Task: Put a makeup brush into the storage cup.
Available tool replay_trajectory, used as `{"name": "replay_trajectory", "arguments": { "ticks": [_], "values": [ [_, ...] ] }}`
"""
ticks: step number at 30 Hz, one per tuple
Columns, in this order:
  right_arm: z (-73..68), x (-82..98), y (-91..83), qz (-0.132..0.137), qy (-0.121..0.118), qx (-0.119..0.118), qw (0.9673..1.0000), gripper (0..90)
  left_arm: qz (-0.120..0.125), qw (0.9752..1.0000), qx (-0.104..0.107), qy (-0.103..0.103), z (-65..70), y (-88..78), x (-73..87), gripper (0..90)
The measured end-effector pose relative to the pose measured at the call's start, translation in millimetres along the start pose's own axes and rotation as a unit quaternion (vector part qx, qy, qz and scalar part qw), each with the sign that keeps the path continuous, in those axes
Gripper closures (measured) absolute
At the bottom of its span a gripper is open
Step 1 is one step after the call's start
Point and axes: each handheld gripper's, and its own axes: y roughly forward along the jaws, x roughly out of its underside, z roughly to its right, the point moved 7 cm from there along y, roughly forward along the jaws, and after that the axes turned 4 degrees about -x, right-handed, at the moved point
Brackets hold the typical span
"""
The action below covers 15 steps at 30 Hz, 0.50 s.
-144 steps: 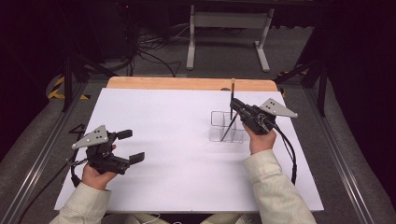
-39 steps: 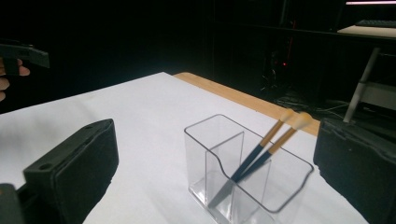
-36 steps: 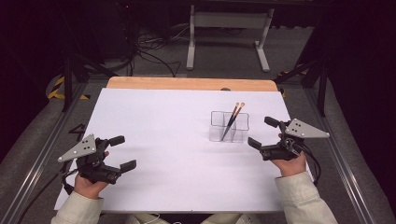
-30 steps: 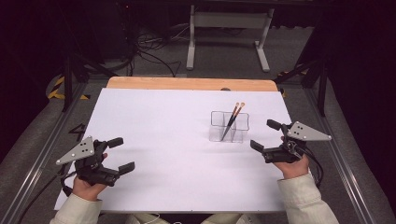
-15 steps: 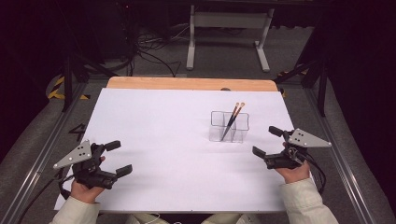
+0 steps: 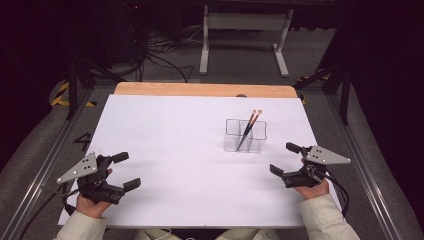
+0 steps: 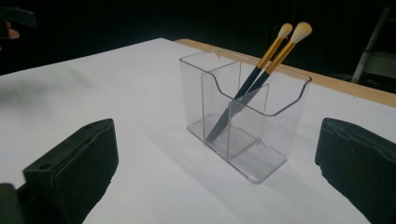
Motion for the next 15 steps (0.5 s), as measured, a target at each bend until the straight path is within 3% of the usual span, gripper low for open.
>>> {"name": "replay_trajectory", "arguments": {
  "ticks": [7,11,15],
  "values": [
    [1.5,10.7,1.7,0.000,0.006,-0.008,1.0000,0.0,-0.004,0.9999,0.004,0.014,-0.4,3.1,4.6,0.4],
    [2.4,16.4,3.2,0.006,0.011,-0.009,0.9999,0.0,-0.002,0.9999,0.006,0.010,-1.8,3.6,5.9,0.5],
    [3.2,25.6,7.6,-0.011,0.019,-0.014,0.9997,0.0,0.000,1.0000,0.007,0.002,-2.9,3.5,7.0,0.4]
  ]
}}
